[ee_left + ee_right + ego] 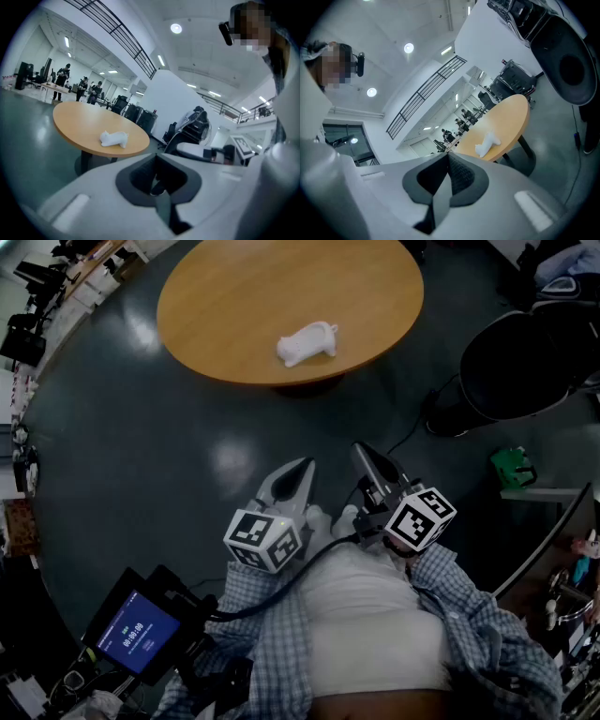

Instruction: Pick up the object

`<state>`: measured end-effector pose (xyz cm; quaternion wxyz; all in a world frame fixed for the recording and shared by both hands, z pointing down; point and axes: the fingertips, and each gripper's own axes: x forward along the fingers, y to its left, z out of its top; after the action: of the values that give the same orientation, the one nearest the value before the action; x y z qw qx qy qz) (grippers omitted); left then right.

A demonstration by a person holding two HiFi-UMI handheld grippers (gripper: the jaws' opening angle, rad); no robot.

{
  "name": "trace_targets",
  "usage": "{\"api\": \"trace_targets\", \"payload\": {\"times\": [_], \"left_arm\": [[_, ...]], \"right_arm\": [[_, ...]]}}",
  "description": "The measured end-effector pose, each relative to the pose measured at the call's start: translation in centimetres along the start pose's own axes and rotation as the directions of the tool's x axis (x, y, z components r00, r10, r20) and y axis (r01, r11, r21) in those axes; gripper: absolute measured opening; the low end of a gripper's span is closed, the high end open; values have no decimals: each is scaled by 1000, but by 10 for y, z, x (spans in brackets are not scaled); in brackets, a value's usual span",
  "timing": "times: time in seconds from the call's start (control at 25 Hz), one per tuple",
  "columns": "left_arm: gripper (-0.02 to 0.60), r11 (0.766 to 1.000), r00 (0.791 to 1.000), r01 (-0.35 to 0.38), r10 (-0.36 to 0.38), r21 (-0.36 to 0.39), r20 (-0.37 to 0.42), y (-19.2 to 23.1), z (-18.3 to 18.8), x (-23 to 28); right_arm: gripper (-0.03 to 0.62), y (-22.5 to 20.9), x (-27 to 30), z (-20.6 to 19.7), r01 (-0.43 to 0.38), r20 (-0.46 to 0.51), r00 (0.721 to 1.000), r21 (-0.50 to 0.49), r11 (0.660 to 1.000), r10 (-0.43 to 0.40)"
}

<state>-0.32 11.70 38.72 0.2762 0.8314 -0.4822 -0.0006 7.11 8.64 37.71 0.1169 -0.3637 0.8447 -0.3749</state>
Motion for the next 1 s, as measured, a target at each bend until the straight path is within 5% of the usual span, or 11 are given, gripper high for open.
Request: {"api": "trace_targets", "payload": {"times": [1.0], "left_arm": [[3,1000,1000,-2,2,-3,-4,1,0,1]], "right_arm": [[6,-1,2,0,2,-1,1000,28,1000,-2]]}}
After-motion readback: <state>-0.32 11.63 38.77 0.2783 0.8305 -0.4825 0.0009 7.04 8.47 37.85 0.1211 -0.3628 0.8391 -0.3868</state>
